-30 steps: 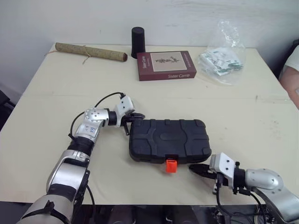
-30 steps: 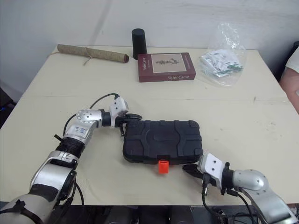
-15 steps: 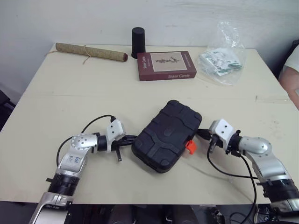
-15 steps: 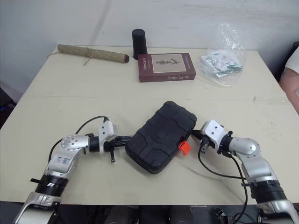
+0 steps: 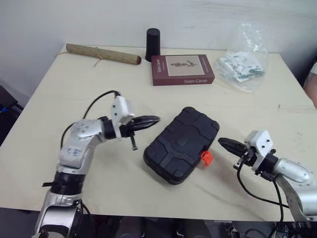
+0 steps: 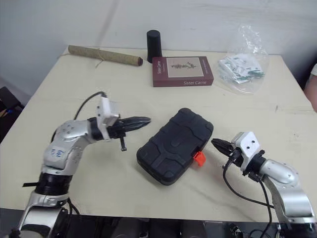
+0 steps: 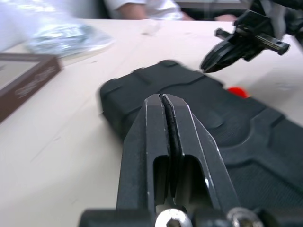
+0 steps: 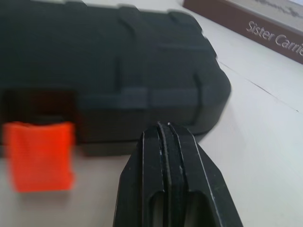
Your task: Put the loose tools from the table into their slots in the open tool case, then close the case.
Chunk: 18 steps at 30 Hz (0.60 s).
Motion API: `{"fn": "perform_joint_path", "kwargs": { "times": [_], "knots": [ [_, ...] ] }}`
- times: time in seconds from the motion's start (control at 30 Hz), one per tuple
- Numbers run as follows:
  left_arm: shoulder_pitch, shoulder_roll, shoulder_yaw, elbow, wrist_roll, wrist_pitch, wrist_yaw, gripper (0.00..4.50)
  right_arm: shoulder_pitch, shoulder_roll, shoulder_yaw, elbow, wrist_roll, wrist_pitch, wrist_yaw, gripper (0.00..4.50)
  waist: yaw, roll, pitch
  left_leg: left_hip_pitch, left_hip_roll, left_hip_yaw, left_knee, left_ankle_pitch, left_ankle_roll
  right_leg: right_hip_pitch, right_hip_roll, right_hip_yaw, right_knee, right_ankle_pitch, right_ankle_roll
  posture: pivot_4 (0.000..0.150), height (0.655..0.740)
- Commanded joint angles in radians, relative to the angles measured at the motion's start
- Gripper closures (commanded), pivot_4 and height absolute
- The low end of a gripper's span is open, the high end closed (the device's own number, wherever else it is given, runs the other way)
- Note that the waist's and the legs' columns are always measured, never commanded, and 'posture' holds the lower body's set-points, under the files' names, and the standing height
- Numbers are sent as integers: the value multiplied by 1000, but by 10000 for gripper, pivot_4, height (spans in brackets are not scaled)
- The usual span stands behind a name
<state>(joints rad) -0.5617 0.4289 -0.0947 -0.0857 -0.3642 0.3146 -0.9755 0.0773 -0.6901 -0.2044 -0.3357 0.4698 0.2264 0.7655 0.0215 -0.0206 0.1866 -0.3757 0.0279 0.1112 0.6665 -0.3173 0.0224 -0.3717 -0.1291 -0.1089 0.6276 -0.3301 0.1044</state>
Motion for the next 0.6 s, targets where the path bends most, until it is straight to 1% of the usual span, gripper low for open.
{"fn": "perform_joint_path", "kwargs": {
  "times": [0.03,0.13,0.27,0.4,0.6],
  "knots": [
    [-72,-65,-169,120,116,-77,-39,44666,46,2,-8,-197,107,102,-22,45000,2,0,0,0,0,0,0,0,0,0,1,0,0,0,0,1500,7400],
    [-112,-114,-248,245,197,-158,-45,44666,84,-11,23,-252,74,126,-24,45000,1,0,0,0,0,2,-1,0,0,-2,4,0,0,0,0,1500,7400],
    [-150,-213,-272,343,218,-151,0,44666,89,11,63,-258,33,134,-61,45000,3,1,-1,1,0,4,0,0,1,-3,3,0,-1,0,0,1500,7400],
    [-156,-200,-344,384,295,-146,-40,44666,109,-9,99,-211,-48,117,-53,45000,4,1,-1,1,-1,4,0,0,3,-2,1,0,-1,0,0,1500,7400],
    [-119,-176,-344,360,297,-114,-44,44666,181,-52,72,-180,-81,120,-9,45000,1,3,-7,4,0,4,0,-1,3,0,-1,0,-1,0,0,1500,7400]
  ]
}}
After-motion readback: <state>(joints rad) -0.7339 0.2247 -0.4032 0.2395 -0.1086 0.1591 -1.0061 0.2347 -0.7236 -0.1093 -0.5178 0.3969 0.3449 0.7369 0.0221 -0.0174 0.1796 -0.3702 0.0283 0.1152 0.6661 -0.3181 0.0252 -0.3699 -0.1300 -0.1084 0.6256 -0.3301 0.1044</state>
